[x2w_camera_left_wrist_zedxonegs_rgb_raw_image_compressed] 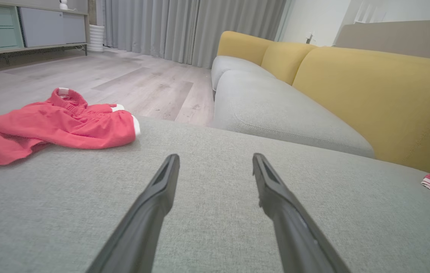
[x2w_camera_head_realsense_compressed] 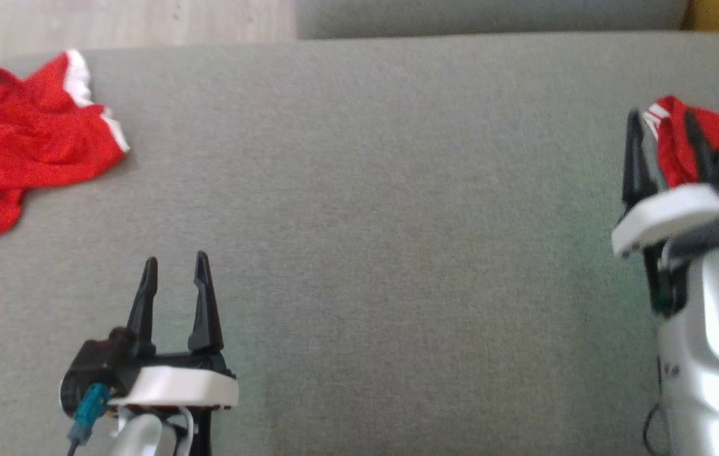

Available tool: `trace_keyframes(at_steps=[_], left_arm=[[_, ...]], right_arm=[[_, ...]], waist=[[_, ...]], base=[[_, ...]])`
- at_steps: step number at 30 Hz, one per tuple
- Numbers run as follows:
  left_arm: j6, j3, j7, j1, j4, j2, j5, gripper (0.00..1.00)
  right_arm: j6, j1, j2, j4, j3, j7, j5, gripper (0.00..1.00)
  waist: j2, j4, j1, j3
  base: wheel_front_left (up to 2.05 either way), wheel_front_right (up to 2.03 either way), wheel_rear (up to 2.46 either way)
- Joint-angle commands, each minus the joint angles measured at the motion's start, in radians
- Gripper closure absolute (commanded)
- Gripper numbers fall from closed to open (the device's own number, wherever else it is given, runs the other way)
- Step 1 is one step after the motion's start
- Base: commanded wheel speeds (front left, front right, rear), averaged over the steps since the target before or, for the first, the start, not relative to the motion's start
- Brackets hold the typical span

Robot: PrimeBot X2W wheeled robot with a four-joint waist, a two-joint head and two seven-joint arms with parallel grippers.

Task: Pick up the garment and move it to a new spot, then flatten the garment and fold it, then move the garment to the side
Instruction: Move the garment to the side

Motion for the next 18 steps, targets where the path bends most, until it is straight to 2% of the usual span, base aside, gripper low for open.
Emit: trace_keyframes(at_steps=[1, 4, 18], left_arm=[[0.003, 0.034, -0.013, -0.01, -0.019, 0.002, -0.004, 0.0], [0.001, 0.03, -0.015, 0.006, -0.006, -0.002, -0.005, 0.0], [0.005, -0.007, -0.003, 0.096, 0.021, -0.002, -0.009, 0.0]], right_arm=[[-0.001, 0.023, 0.008, -0.061, 0.034, -0.01, 0.021, 0.0], [-0.001, 0.126, 0.009, -0.115, 0.081, -0.013, 0.091, 0.0], [-0.001, 0.495, 0.009, -0.376, 0.178, -0.043, 0.18, 0.0]], waist=[[-0.0001, 0.039, 0.0003, -0.046], [-0.0001, 0.058, 0.0003, -0.076], [-0.0001, 0.07, 0.0003, -0.16]], base=[[0.0, 0.0, 0.0], [0.0, 0.0, 0.0], [0.0, 0.0, 0.0]])
